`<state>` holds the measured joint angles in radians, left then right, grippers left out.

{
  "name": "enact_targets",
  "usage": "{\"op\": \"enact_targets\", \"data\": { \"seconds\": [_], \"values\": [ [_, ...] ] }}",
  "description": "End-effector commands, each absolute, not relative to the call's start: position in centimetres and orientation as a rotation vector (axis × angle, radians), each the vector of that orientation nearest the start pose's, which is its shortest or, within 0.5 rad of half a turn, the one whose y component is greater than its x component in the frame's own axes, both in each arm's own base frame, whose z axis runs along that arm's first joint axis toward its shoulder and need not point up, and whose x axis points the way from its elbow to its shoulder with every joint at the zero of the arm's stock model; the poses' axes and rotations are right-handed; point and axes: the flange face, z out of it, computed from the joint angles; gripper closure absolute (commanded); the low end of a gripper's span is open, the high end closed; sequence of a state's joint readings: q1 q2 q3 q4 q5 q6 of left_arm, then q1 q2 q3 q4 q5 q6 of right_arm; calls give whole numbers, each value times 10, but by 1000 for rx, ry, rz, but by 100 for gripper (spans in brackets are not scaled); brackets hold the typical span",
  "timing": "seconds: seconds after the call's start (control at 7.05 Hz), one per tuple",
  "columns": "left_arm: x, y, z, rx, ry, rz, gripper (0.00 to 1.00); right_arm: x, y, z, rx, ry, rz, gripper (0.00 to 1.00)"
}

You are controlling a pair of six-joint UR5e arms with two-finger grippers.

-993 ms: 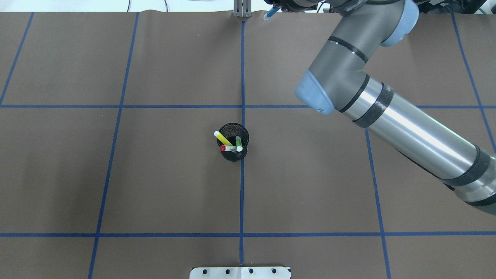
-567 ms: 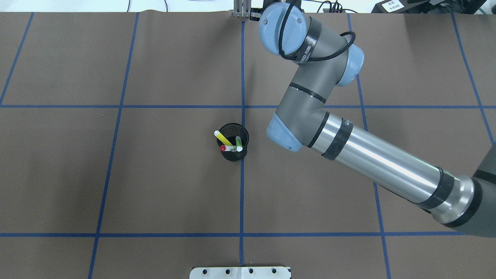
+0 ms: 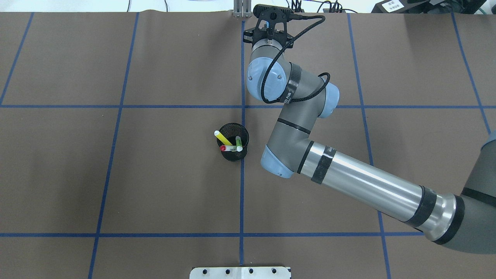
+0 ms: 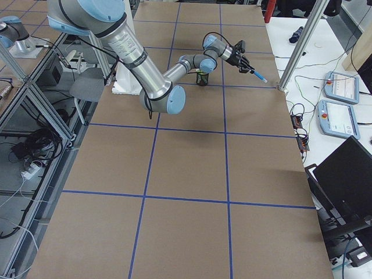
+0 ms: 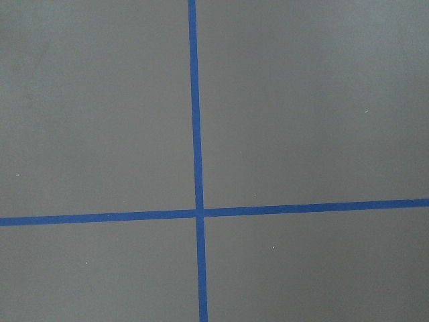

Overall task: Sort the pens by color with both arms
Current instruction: 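Lower the blue marker onto the table farther from the robot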

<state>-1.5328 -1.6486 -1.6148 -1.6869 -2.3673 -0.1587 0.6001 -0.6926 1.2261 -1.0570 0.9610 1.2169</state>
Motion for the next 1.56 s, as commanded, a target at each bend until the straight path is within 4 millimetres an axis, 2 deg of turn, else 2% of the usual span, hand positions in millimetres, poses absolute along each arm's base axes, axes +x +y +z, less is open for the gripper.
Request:
{"op": "enact_targets", "data": {
  "seconds": [0.0,0.28,0.71,0.99,1.42],
  "values": [
    [-32,-538,590,123,811,-12,0,-544,-599,197,1018,-675,515,100],
    [-32,-538,588,124,813,-15,0,-556,-588,202,1038,-657,440,100],
    [-32,-539,586,128,809,-15,0,-575,-579,219,1034,-675,422,100],
    [-31,-539,583,133,810,-13,0,-583,-574,222,1035,-660,388,100],
    [-31,-539,575,135,813,-36,0,-584,-575,232,1036,-637,381,100]
  ]
}}
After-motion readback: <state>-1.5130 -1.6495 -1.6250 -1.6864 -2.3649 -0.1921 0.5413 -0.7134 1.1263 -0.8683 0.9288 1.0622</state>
